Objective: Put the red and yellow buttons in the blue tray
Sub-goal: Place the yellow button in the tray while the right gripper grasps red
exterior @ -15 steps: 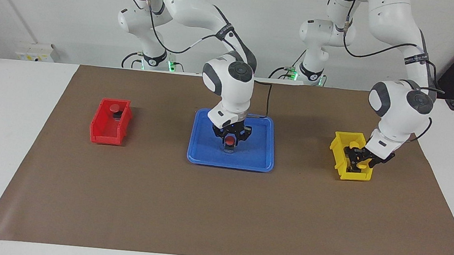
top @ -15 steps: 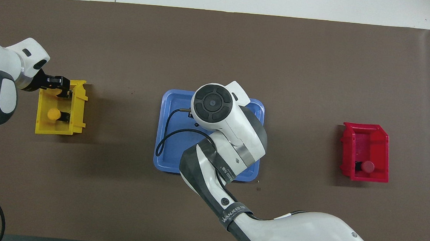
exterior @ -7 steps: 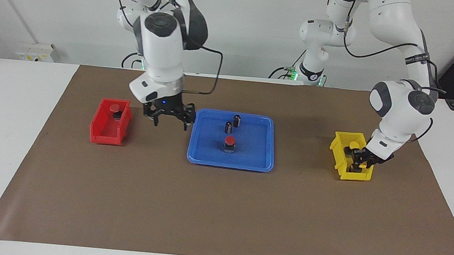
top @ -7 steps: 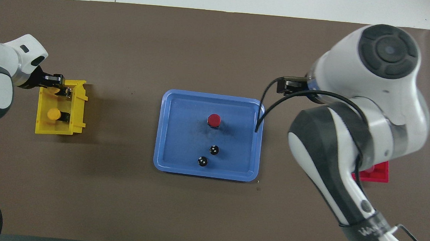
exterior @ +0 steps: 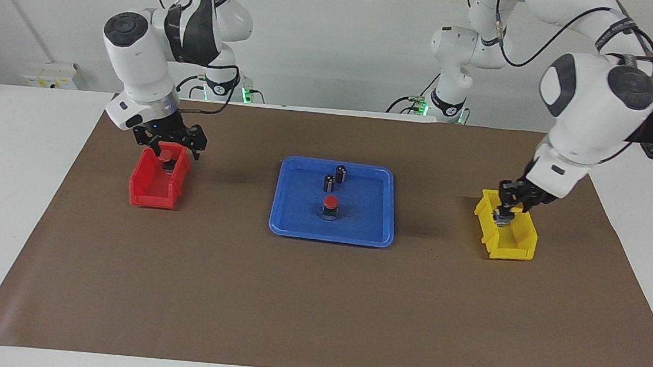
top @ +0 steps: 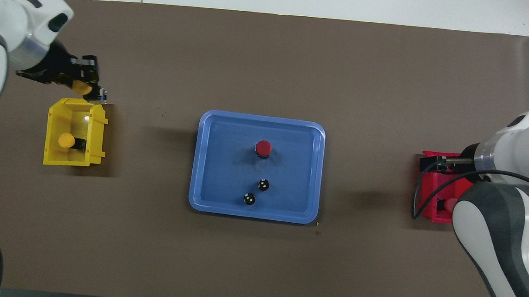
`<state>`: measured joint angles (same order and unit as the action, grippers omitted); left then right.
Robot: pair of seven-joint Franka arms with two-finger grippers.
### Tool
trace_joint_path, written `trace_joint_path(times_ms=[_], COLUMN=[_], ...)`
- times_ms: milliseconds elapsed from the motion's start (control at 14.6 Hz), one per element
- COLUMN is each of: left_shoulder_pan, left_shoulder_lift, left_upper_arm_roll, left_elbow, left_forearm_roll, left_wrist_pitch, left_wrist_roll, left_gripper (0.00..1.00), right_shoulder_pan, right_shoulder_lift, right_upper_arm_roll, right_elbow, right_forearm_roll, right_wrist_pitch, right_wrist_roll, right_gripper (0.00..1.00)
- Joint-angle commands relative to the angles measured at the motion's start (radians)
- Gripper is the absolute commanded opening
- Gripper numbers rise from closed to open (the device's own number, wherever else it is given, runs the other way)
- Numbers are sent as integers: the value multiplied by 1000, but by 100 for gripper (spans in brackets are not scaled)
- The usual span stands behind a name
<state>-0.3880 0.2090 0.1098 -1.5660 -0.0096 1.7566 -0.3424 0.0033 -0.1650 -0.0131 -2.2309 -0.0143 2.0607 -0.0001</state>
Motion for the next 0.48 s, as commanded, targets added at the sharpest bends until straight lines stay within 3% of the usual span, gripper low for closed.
trace_joint_path(times_ms=[0,274,411], left_shoulder_pan=[-113,-265,-284], left_shoulder_lift=[10,21,46], left_upper_arm_roll=[14,14,13], left_elbow=[-60,-158,-189], left_forearm_roll=[-65,-81,-81], left_wrist_pitch=[90,257,317], left_wrist_roll=[-147,-318,-331], left_gripper=[1,1,1], right_shoulder_pan=[-83,-88,-92], right_shoulder_lift=[-30,-27,-25], right_upper_arm_roll=[13,13,13], right_elbow=[-71,-131,-153], right_forearm_roll=[22,22,22], right_wrist_pitch=[45,108,133], right_wrist_roll=[-81,-93,-95], right_gripper=[89,81,80])
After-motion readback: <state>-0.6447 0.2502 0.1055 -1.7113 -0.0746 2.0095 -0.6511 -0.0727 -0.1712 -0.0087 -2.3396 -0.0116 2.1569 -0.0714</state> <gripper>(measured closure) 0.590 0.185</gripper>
